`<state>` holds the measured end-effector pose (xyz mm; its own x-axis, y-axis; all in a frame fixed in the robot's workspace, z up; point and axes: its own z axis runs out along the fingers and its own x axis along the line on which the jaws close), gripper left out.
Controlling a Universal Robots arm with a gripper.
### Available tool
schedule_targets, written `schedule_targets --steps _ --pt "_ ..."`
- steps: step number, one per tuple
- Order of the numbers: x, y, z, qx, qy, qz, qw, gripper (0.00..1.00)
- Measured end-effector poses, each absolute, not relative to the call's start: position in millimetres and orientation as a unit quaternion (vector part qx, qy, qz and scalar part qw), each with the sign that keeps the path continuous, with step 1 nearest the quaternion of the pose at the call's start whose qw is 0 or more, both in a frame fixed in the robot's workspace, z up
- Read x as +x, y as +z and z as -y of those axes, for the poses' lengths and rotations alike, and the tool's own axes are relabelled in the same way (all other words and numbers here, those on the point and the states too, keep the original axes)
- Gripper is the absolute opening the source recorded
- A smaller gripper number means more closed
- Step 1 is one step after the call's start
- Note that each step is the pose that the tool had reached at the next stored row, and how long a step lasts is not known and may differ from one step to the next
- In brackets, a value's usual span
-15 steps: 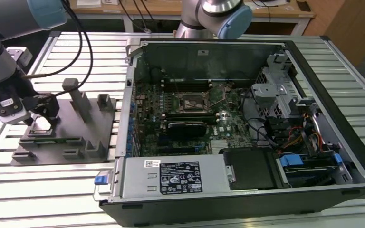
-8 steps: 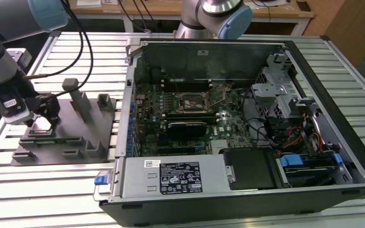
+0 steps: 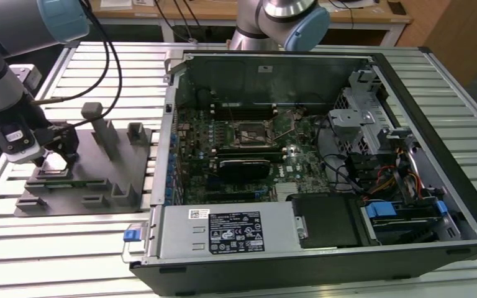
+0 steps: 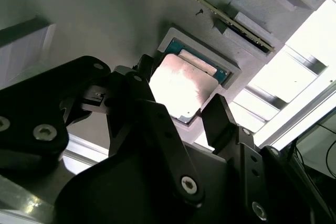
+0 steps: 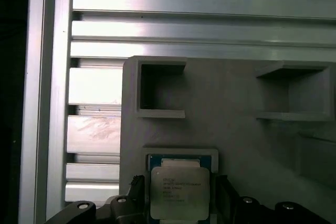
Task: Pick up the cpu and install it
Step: 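Pick up the cpu and move it towards the insertion slot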
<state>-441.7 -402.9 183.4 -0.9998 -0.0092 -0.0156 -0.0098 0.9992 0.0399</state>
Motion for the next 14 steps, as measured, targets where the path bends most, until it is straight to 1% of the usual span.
schedule_targets --steps 14 --pt "-443.2 182.8 402.9 -0.005 0.020 -1.000 0.008 0.65"
